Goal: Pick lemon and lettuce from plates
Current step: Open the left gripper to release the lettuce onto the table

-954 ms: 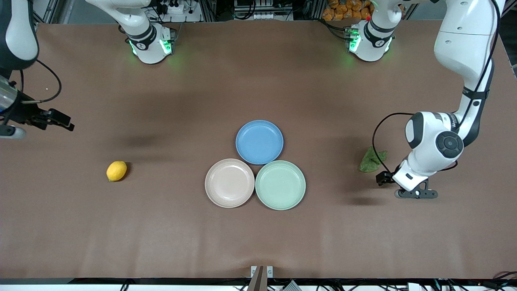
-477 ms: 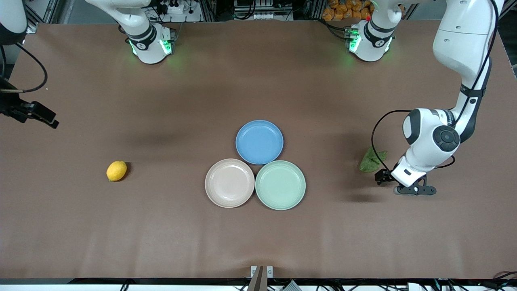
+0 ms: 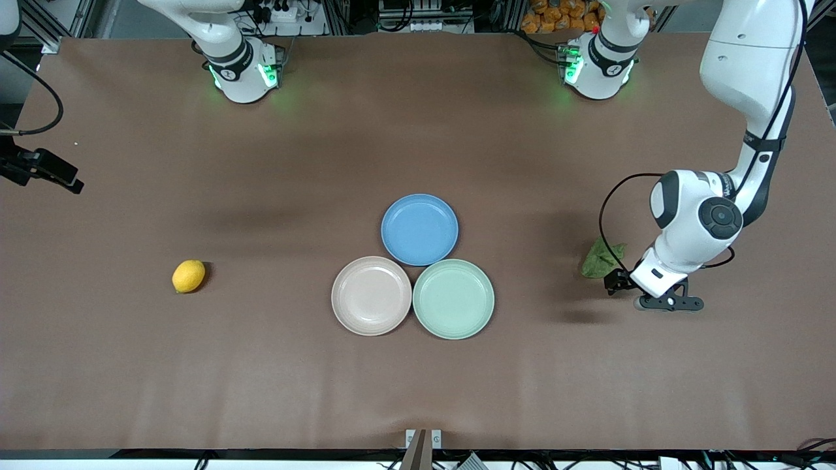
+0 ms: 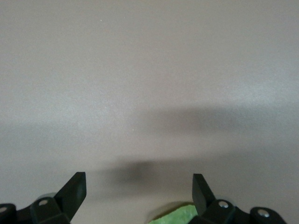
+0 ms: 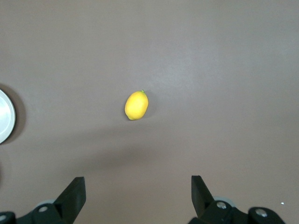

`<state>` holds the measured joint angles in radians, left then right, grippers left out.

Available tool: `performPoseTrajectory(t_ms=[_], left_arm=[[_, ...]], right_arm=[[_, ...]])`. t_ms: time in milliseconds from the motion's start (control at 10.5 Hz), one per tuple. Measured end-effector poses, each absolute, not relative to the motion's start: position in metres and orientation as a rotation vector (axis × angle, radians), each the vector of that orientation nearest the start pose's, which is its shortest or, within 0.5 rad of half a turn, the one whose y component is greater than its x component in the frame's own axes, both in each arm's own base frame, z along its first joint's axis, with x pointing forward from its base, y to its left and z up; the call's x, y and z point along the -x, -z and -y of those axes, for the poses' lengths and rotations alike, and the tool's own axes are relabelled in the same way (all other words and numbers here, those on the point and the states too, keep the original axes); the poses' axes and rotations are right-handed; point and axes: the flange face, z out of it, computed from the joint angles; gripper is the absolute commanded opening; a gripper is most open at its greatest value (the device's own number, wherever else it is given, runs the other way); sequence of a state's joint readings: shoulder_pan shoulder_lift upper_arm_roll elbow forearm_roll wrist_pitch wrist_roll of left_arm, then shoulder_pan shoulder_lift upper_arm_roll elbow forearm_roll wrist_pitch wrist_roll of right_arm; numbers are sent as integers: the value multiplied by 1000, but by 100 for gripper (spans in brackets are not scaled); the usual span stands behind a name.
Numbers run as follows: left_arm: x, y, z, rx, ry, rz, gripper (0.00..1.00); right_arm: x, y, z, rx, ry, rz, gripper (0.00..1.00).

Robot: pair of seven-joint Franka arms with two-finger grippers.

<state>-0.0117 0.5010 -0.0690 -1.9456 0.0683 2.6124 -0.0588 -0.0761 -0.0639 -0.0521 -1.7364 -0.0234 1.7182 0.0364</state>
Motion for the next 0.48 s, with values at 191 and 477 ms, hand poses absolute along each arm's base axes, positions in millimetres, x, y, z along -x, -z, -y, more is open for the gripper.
performPoseTrajectory(t_ms=[191,477], left_arm=[[-630,-244,51,3133,184,-107,100],[-615,-245,50,3124,-23,-108,100]], right_arm=[[-538,-594,74,3154,36,-241,100],[-538,-602,74,3146,52,-242,100]])
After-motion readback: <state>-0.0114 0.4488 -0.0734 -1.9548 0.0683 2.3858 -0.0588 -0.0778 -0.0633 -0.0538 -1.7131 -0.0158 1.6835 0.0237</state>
